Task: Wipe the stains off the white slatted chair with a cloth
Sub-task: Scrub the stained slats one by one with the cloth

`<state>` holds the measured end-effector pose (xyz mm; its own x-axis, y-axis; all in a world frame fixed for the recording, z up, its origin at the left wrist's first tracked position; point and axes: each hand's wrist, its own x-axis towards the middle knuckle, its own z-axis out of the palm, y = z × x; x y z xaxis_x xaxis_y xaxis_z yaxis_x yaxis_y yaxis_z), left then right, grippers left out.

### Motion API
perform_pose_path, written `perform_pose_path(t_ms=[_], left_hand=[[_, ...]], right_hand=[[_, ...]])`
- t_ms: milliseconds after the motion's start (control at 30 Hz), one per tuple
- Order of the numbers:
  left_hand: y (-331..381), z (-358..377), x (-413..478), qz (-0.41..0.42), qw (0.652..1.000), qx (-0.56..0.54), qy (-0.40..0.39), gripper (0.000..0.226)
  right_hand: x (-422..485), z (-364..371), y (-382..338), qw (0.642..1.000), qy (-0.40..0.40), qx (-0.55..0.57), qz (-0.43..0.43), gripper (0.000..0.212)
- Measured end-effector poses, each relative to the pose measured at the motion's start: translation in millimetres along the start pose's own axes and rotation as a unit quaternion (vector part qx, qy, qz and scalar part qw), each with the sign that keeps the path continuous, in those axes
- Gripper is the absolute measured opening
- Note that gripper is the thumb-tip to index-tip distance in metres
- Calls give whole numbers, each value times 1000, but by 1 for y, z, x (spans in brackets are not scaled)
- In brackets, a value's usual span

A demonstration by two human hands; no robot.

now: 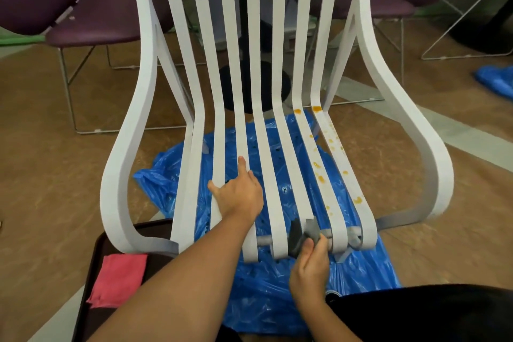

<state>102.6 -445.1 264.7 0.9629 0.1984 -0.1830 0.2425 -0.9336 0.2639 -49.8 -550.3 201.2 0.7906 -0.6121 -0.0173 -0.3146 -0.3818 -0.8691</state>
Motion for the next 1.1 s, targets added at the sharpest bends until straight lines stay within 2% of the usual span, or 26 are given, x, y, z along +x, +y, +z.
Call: perform_pose_path(t_ms=[167, 267, 400, 533, 667, 900, 1100], left_hand=[[-3, 5, 1, 4, 1000, 1, 0, 55], [-4, 4, 0, 4, 1000, 2, -4, 55], [-3, 2, -2, 4, 1000, 3, 3, 53], [-3, 4, -2, 5, 1000, 8, 13, 53], [-3, 4, -2, 4, 1000, 15, 12, 53], [-1, 4, 0, 1, 1000, 17, 10, 54], [-2, 3, 2, 1, 1000, 10, -3, 55]], right_hand=[[-4, 4, 15, 998, 32, 28, -38, 34], [-5, 6, 10, 999, 44, 12, -28, 22], [5, 4, -15, 998, 53, -21, 17, 42], [37, -1, -45, 990, -19, -136, 33, 40], [80, 9, -68, 951, -132, -274, 53, 45], [170, 68, -108, 942, -170, -285, 47, 43], [252, 114, -146, 924, -215, -315, -7, 38]])
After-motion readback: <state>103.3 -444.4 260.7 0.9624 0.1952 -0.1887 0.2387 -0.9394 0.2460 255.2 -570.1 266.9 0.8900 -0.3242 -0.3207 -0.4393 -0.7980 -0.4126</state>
